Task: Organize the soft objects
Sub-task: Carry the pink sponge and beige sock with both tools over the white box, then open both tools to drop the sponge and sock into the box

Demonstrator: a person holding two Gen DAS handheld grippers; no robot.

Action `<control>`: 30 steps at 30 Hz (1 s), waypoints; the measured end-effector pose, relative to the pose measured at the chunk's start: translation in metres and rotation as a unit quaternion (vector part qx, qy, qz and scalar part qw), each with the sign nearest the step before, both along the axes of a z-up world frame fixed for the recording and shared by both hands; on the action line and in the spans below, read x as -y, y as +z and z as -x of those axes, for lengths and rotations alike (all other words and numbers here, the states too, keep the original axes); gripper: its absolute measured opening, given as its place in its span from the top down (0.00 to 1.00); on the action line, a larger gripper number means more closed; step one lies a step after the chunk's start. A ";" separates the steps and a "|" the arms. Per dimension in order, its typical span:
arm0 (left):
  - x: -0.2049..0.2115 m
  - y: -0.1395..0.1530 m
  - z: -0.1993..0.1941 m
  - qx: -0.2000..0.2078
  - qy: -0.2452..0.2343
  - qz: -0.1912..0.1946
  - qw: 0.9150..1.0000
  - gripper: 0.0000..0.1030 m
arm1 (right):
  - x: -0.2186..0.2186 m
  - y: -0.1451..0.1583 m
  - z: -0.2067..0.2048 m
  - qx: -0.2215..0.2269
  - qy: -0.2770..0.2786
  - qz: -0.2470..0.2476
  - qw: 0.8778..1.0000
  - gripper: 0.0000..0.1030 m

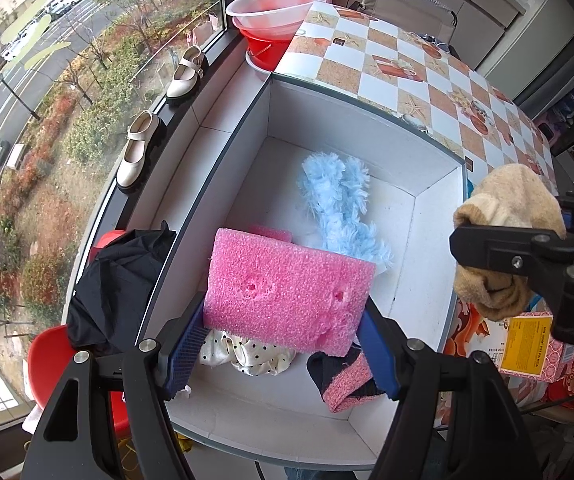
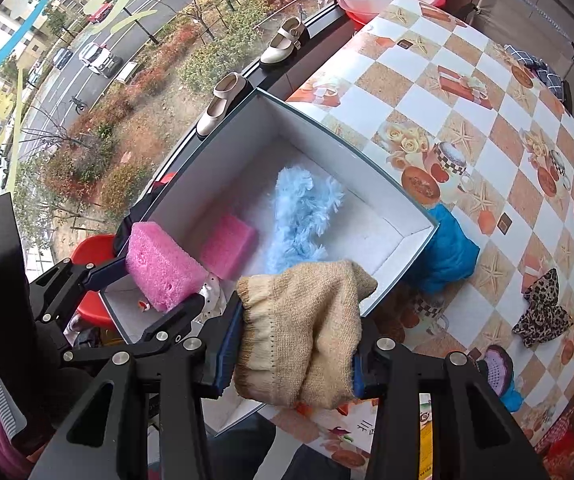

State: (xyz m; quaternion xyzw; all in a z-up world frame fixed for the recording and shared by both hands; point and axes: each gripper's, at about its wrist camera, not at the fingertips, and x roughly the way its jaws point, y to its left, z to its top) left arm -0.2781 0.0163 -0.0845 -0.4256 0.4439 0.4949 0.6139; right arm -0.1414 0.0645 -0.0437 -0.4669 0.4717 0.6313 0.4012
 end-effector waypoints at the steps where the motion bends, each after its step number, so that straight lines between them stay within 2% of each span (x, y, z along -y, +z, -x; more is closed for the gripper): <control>1: 0.000 -0.001 0.000 0.000 0.000 0.000 1.000 0.28 | 0.000 0.000 0.000 0.000 0.000 0.000 1.000 0.57; 15: -0.017 -0.004 -0.012 -0.010 -0.016 0.004 1.000 0.26 | -0.019 -0.008 0.001 -0.001 -0.011 0.002 1.000 0.56; 16: -0.019 -0.006 -0.013 -0.012 -0.018 0.009 1.000 0.23 | -0.019 -0.007 0.000 -0.004 -0.013 0.003 1.000 0.52; 20: -0.023 -0.014 -0.011 -0.001 -0.009 0.038 0.999 0.23 | -0.021 -0.004 -0.001 -0.006 -0.018 -0.002 1.000 0.34; 22: -0.023 -0.015 -0.011 -0.004 -0.006 0.039 0.999 0.21 | -0.021 -0.002 -0.003 -0.002 -0.024 -0.006 1.000 0.15; 26: -0.024 -0.014 -0.010 -0.011 0.004 0.036 0.999 0.18 | -0.023 -0.001 -0.012 -0.002 -0.040 -0.002 0.999 0.13; 27: -0.025 -0.014 -0.010 -0.009 0.005 0.037 0.999 0.18 | -0.023 -0.001 -0.014 -0.001 -0.044 -0.001 0.999 0.11; 28: -0.025 -0.013 -0.010 -0.006 0.006 0.038 0.999 0.18 | -0.023 -0.001 -0.016 0.000 -0.049 0.001 0.999 0.00; 30: -0.026 -0.012 -0.011 -0.002 0.006 0.038 0.999 0.18 | -0.022 0.000 -0.020 0.004 -0.054 0.000 0.999 0.00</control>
